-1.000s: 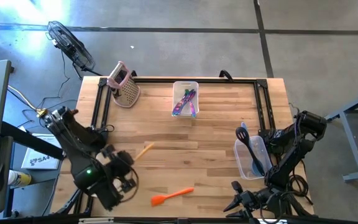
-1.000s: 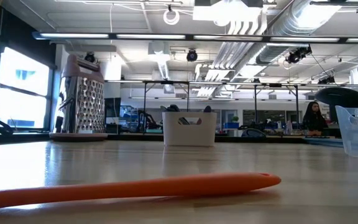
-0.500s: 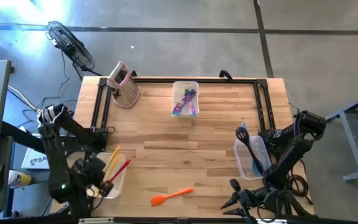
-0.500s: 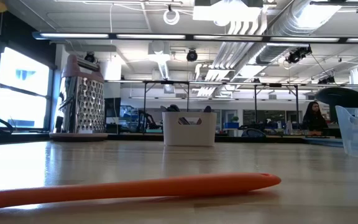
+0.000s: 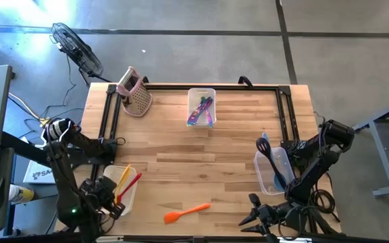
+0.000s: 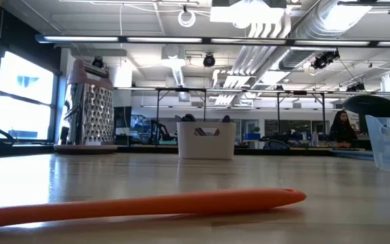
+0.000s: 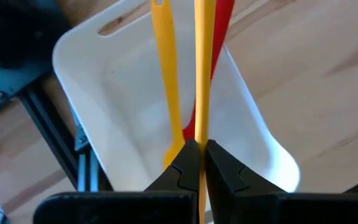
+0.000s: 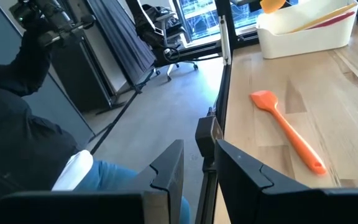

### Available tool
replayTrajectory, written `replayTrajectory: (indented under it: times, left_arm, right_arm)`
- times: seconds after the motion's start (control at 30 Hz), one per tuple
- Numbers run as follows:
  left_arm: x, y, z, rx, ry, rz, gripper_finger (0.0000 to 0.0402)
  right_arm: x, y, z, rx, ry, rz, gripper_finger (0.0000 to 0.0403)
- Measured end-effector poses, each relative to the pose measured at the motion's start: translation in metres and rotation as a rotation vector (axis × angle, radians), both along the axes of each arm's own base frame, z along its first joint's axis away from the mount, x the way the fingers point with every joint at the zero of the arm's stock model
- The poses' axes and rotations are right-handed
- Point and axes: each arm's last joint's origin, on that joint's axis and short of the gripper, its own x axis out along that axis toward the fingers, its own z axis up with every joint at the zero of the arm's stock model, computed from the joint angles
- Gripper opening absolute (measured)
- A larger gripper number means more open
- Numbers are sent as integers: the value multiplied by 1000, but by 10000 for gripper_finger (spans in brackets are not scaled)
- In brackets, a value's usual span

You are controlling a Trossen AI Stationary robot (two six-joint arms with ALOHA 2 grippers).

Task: Pick & Place Kitchen Items
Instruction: Put the yellow spatula into the left white bin

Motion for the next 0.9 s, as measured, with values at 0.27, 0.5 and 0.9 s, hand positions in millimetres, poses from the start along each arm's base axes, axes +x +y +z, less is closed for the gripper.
replayTrajectory:
  times: [0.27,0.5,0.9]
  left_arm:
    - [10,4,-15,-40,63,57,0]
    - [10,4,-22,-45,72,53,0]
    - [11,2,-22,-67,65,35,41]
  right_arm:
    - [-1,0,0,-3,1,4,84]
    - [-5,3,-1,-4,7,36,84]
    - [-5,3,-1,-21,1,45,84]
